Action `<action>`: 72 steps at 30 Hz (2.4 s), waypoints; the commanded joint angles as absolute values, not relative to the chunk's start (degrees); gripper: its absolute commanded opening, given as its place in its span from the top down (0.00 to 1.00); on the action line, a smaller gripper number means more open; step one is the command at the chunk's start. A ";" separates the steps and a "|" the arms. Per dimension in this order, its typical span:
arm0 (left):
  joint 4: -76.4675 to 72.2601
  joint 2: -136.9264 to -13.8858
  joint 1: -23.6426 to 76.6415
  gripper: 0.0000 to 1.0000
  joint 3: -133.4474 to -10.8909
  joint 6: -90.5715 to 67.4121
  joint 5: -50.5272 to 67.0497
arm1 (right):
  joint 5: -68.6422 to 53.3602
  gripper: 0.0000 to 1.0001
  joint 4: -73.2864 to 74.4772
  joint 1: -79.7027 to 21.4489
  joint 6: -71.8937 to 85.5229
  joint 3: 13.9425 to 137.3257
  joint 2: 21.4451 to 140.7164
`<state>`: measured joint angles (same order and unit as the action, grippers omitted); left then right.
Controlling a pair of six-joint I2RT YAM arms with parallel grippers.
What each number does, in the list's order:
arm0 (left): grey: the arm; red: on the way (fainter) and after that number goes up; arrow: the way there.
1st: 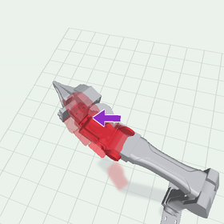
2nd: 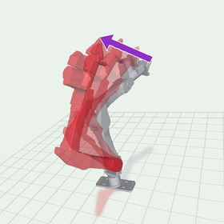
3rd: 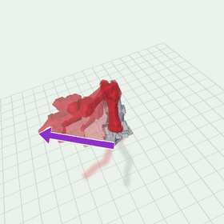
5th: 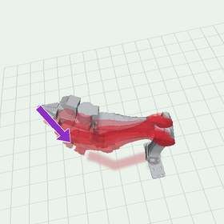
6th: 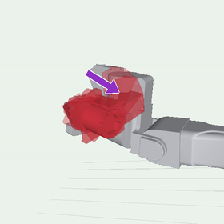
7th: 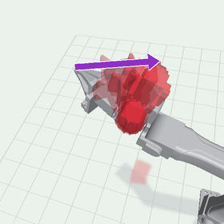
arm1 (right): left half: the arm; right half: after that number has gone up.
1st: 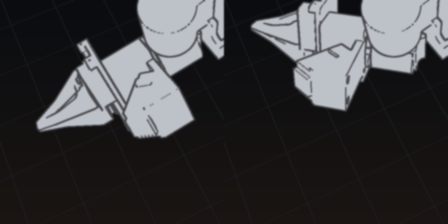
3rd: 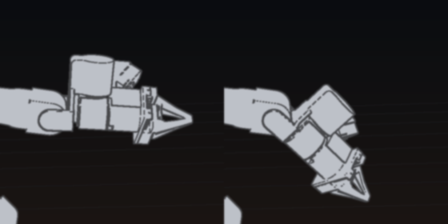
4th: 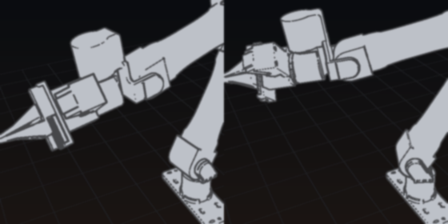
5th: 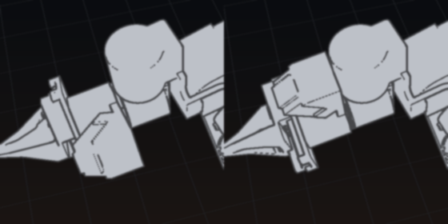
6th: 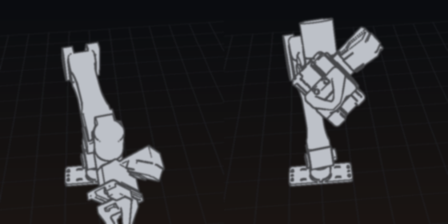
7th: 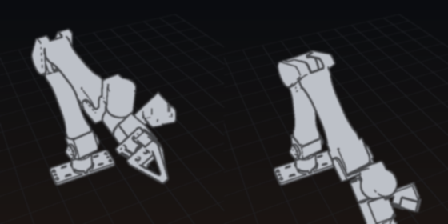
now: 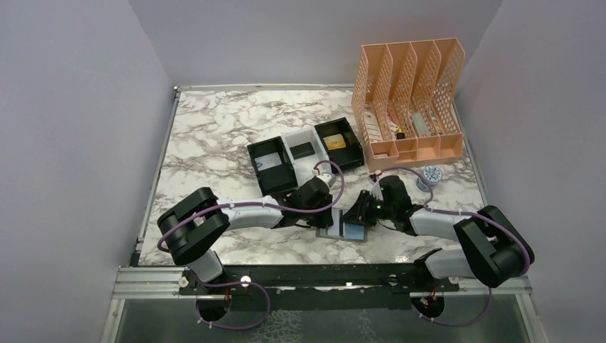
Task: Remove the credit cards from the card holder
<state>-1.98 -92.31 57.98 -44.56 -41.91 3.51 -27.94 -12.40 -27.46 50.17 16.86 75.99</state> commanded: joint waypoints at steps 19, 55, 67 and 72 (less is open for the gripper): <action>2.16 -93.93 58.32 0.77 -44.62 -41.23 1.89 | -26.01 0.96 -6.17 -26.98 50.38 16.51 70.89; 4.12 -95.52 58.28 0.80 -45.79 -40.32 2.42 | -31.94 0.83 -20.63 -26.08 55.58 11.34 74.34; 4.11 -95.53 58.35 0.81 -45.81 -40.43 2.64 | -32.58 0.77 -24.35 -26.10 56.05 11.38 77.65; 4.18 -95.80 58.36 0.81 -46.05 -40.19 2.90 | -32.64 0.73 -24.55 -26.09 55.76 11.78 79.00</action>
